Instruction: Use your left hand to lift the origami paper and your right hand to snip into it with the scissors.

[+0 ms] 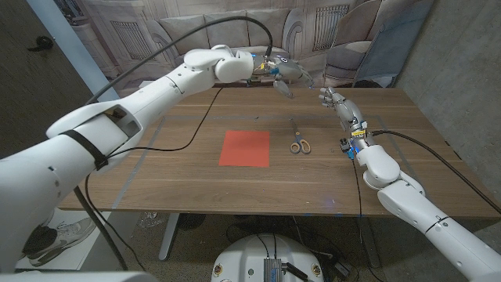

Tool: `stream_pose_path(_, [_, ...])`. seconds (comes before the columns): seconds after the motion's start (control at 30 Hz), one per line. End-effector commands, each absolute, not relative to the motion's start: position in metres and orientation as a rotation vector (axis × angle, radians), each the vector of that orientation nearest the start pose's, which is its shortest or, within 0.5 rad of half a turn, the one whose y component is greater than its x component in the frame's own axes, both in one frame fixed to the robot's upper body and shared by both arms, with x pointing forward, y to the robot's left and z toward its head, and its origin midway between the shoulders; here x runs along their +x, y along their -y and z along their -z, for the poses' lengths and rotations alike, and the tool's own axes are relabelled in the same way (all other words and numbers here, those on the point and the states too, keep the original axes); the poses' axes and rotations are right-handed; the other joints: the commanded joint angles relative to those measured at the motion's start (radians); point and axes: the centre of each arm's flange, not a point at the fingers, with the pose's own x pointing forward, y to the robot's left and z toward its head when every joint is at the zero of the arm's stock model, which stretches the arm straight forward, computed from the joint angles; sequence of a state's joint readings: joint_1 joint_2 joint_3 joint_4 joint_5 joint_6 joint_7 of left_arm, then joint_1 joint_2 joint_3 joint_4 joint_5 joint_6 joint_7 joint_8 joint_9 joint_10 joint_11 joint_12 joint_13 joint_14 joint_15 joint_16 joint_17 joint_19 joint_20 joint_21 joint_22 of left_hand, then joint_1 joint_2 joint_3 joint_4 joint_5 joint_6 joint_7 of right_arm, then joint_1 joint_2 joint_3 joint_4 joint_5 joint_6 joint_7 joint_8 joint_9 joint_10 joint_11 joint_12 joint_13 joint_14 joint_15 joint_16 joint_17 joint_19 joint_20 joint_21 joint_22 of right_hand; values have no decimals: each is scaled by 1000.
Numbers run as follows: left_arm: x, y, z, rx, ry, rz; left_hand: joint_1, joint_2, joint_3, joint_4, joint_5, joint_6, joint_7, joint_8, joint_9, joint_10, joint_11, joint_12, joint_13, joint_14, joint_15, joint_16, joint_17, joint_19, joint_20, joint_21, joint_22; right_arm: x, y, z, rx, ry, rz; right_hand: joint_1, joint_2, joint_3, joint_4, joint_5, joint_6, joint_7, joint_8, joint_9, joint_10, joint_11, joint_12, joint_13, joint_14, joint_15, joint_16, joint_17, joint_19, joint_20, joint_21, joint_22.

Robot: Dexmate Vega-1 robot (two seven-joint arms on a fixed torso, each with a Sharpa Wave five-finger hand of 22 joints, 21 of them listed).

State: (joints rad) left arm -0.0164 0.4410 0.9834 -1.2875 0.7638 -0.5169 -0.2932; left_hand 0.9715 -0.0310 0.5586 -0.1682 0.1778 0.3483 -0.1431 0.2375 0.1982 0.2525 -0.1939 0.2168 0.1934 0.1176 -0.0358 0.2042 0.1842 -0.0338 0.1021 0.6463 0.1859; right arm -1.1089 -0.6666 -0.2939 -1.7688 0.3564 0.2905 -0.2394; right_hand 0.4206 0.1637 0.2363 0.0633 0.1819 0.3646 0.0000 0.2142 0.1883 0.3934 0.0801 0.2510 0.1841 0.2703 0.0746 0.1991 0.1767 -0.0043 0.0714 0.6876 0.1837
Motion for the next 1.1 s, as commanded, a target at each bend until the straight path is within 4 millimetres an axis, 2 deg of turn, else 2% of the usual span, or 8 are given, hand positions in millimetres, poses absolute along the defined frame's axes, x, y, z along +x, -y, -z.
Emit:
stream_pose_path(0.03, [596, 17, -188, 2199, 1201, 494, 2, -4, -17, 7, 5, 14, -6, 11, 4, 22, -1, 9, 5, 15, -49, 8, 5, 4, -4, -1, 3, 545, 269, 15, -214, 793, -93, 2, -11, 8, -6, 2, 9, -2, -1, 3, 8, -3, -4, 2, 10, -2, -2, 4, 3, 11, -1, 2])
stream_pose_path(0.23, [603, 29, -177, 2260, 1205, 499, -20, -30, -57, 23, 11, 9, -11, 6, 8, 18, -9, 8, 15, 9, -58, 9, 11, 3, -13, -8, 2, 544, 270, 17, -218, 788, -88, 2, -12, 10, -7, 2, 11, -1, -2, 3, 9, -3, -5, 2, 10, -2, -3, 4, 3, 12, -3, 2])
stream_pose_path(0.27, [605, 31, -175, 2274, 1204, 498, -25, -33, -63, 27, 14, -4, -11, 1, 9, 12, 4, 6, 17, 5, -59, 9, 15, 2, -14, -10, 2, 544, 269, 18, -205, 794, -82, 2, -12, 10, -7, 2, 12, -1, -2, 3, 9, -2, -5, 2, 10, -2, -3, 4, 3, 12, -3, 2])
stream_pose_path(0.4, [614, 35, -166, 2291, 1231, 477, -38, -48, -81, 35, 23, -9, -14, 1, 14, 5, 1, 7, 26, -20, -53, 6, 25, -35, -13, -29, 2, 544, 270, 20, -203, 785, -76, -4, -11, 9, -4, 1, 15, -3, -1, 3, 10, -1, -5, 2, 10, -1, -2, 5, 3, 10, -5, 2])
stream_pose_path(0.57, [623, 38, -154, 2325, 1303, 441, -36, -44, -86, 40, 33, -13, -9, 7, 22, 4, 10, 11, 38, -39, -43, 10, 39, -54, -13, -41, 3, 547, 272, 24, -166, 792, -81, -14, -11, 6, 2, -1, 19, -2, -1, 3, 12, 1, -5, 2, 10, 2, -2, 7, 1, 11, -7, 3])
stream_pose_path(0.63, [626, 37, -151, 2319, 1356, 424, -35, -42, -89, 41, 36, -19, -10, 10, 28, -1, 8, 13, 45, -51, -37, 10, 46, -65, -12, -47, 4, 548, 272, 25, -162, 798, -81, -31, -11, 0, 14, -3, 25, -1, 0, 4, 13, 2, -6, 2, 9, 2, -1, 9, 1, 12, -8, 3])
stream_pose_path(0.9, [639, 37, -139, 2333, 1340, 481, -22, -26, -103, 44, 40, 14, 26, 55, 55, 32, 11, 53, 82, -41, -42, 31, 80, -62, -18, -54, 6, 553, 273, 25, -156, 782, -81, -72, -13, -15, 40, -5, 32, 1, -1, 6, 19, 10, -6, 3, 8, 4, 0, 12, 0, 14, -12, 5])
stream_pose_path(1.1, [645, 35, -130, 2343, 1361, 502, -39, -80, -146, 42, 47, 16, 24, 82, 78, 27, 10, 70, 111, -41, -30, 36, 98, -57, -3, -60, 7, 555, 272, 26, -145, 776, -80, -91, -15, -22, 52, -5, 35, 1, -2, 6, 23, 12, -6, 3, 9, 6, 1, 13, 0, 15, -15, 5])
